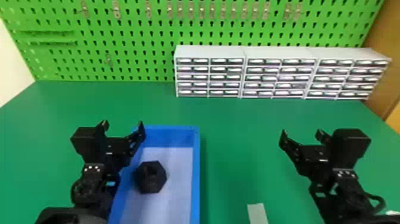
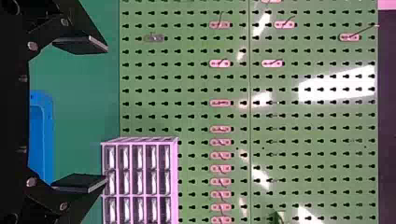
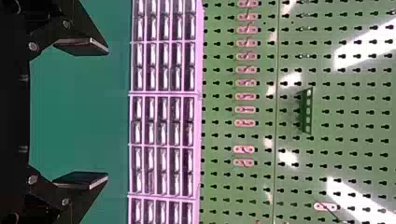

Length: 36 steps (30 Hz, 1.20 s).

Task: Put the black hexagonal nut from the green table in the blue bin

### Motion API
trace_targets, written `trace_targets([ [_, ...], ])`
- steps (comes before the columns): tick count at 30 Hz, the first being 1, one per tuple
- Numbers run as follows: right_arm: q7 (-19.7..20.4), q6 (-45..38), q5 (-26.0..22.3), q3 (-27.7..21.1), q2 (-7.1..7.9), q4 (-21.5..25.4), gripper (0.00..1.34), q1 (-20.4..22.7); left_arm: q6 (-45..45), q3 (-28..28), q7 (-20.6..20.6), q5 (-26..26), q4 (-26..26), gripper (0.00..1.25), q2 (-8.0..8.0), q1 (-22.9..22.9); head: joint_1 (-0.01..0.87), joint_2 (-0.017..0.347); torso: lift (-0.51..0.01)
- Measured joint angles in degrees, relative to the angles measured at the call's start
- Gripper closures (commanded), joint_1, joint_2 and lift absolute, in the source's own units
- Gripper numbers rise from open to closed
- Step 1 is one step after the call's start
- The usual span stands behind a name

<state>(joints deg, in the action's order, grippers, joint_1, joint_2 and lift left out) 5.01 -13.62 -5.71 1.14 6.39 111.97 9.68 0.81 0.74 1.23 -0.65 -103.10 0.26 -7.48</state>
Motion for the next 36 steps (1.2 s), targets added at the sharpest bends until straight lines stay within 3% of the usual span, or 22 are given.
trace_targets([
  [36,0.0,0.0,-0.4,-0.1,0.38,0.1,0.33,0.1,0.0,0.0,0.0,0.1,0.0,0.28,0.00,0.3,0.657,0.057,-0.095],
])
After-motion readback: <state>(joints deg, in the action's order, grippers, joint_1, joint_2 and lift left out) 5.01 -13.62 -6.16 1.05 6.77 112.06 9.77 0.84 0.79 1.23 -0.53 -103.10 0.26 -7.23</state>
